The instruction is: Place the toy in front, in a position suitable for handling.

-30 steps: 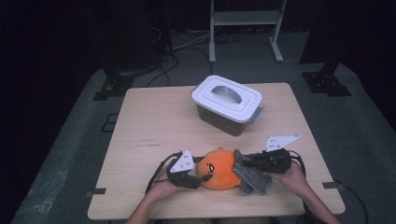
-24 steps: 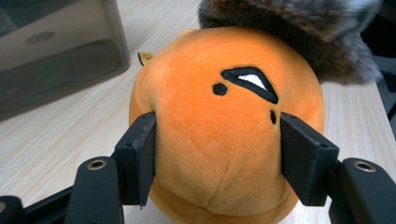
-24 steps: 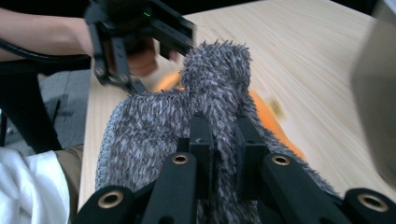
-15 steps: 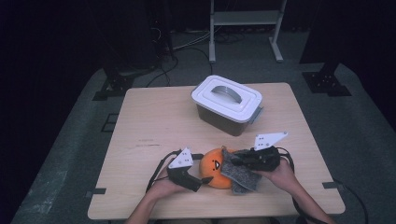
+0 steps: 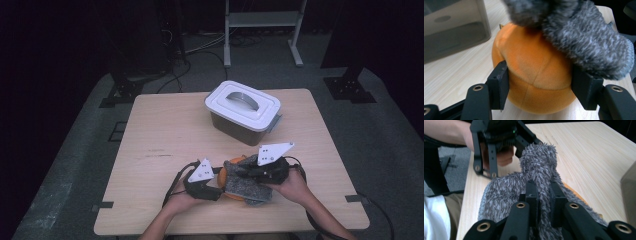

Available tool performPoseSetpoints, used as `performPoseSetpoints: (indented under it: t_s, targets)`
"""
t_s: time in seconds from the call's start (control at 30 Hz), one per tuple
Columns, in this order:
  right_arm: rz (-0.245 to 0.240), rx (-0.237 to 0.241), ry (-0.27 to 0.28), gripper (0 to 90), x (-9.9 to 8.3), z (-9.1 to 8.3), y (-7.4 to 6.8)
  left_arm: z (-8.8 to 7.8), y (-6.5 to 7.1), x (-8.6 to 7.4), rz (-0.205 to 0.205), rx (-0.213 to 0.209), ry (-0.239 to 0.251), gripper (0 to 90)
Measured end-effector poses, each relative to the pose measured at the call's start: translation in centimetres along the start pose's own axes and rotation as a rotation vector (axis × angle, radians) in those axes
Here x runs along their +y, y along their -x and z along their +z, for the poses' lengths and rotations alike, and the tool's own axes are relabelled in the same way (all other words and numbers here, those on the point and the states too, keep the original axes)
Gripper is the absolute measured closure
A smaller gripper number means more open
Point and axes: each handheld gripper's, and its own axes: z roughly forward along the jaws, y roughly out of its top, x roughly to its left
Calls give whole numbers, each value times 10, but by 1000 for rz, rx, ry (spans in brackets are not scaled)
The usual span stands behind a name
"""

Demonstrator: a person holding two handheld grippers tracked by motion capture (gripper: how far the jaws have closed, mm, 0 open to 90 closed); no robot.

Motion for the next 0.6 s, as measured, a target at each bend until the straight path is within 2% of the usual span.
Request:
performPoseSetpoints:
  t_s: [0.13,0.27,0.3,0.37,0.47,0.53,0.6]
  targets:
    - [-9,-35,-40,804,-5,-11,1,2,3,4,14,7,7,373]
    - [-39,-47,-46,804,4,-21,-4,2,5,8,8,13,13,375]
    - [-58,-29,-36,804,13,-18,-9,2,7,10,13,14,15,376]
    - [-67,-23,-35,804,15,-15,-11,4,10,13,25,12,20,376]
    - [-94,-9,-65,804,20,0,-15,4,10,12,37,17,4,376]
    - [-76,6,-61,804,16,3,-14,2,8,9,22,10,5,376]
    - [-74,2,-65,803,11,-1,-13,2,6,8,15,9,8,375]
